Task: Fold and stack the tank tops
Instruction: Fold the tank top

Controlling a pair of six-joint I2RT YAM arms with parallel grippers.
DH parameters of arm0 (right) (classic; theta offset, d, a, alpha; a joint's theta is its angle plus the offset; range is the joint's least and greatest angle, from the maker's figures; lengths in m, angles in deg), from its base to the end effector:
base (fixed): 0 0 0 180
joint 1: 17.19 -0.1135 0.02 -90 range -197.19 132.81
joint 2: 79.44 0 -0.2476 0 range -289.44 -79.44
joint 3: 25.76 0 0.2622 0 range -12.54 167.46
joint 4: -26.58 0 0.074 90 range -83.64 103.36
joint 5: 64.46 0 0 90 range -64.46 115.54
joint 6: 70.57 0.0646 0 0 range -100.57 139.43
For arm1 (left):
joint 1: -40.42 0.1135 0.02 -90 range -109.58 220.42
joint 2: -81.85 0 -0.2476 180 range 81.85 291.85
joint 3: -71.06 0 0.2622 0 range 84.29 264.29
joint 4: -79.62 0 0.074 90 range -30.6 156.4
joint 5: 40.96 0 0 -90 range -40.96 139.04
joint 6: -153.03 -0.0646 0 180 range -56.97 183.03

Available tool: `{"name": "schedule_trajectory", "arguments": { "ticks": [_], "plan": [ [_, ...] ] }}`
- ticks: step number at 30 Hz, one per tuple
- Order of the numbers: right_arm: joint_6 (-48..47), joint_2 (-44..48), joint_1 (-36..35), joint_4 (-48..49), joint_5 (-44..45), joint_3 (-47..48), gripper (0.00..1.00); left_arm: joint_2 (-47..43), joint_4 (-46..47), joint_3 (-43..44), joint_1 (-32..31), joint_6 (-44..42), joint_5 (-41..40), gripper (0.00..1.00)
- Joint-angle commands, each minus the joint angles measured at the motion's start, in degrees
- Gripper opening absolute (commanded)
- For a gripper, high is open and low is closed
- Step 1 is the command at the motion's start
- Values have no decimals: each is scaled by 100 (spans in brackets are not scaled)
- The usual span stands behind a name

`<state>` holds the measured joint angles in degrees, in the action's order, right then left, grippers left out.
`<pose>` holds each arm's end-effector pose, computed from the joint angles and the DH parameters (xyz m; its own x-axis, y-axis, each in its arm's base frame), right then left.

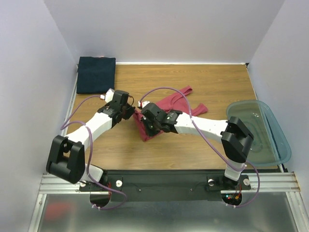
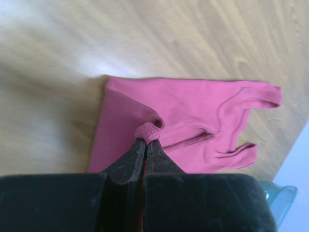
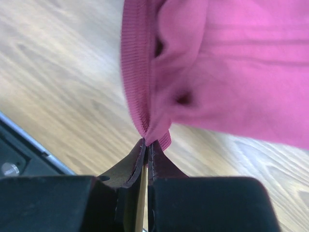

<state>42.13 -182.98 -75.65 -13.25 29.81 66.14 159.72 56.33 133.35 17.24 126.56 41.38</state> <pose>0.2243 0.3563 0.1930 -0.6961 -0.3985 -0.5971 -0.6038 0.7750 0.1867 0.3049 -0.1212 0.1985 -0.5210 -0.7420 -0.4219 -0.3851 0.6454 -0.6597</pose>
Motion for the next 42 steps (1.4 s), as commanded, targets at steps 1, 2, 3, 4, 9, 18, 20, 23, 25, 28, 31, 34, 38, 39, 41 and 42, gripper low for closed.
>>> {"name": "schedule_trajectory", "arguments": {
  "ticks": [1,2,3,4,9,18,20,23,25,28,31,34,38,39,41,42],
  "plan": [
    [-38,344,211,60,170,-98,1,280,286,603,-90,-139,72,0],
    [-29,361,247,60,179,-115,1,360,295,683,-108,-148,72,0],
    [-29,388,299,60,205,-142,1,448,295,771,-125,-148,63,0],
    [-29,405,387,60,232,-177,1,614,295,842,-152,-148,80,0],
    [-55,546,633,60,416,-282,1,1229,347,1334,-283,-156,133,0],
    [-187,669,968,51,697,-326,0,2039,391,2116,-520,-148,239,0],
    [-213,713,1038,51,724,-326,0,2118,383,2309,-565,-139,239,0],
    [-231,757,1152,33,759,-335,0,2285,348,2572,-644,-148,239,0],
    [-239,783,1213,33,777,-361,0,2434,330,2714,-679,-148,239,0],
    [-248,827,1319,24,794,-414,0,2645,268,2986,-749,-156,230,0],
    [-257,880,1424,16,821,-484,0,2813,242,3197,-802,-156,256,0],
    [-248,941,1547,16,829,-555,1,2962,233,3408,-855,-157,283,0],
    [-231,1056,1662,7,873,-642,0,3094,224,3680,-925,-156,292,0],
    [-239,1082,1688,7,882,-651,0,3112,233,3733,-934,-148,300,0],
    [-231,1126,1741,7,900,-669,1,3156,215,3865,-978,-148,300,0],
    [-213,1135,1750,7,900,-687,0,3182,224,3918,-987,-156,300,0]
  ]
}}
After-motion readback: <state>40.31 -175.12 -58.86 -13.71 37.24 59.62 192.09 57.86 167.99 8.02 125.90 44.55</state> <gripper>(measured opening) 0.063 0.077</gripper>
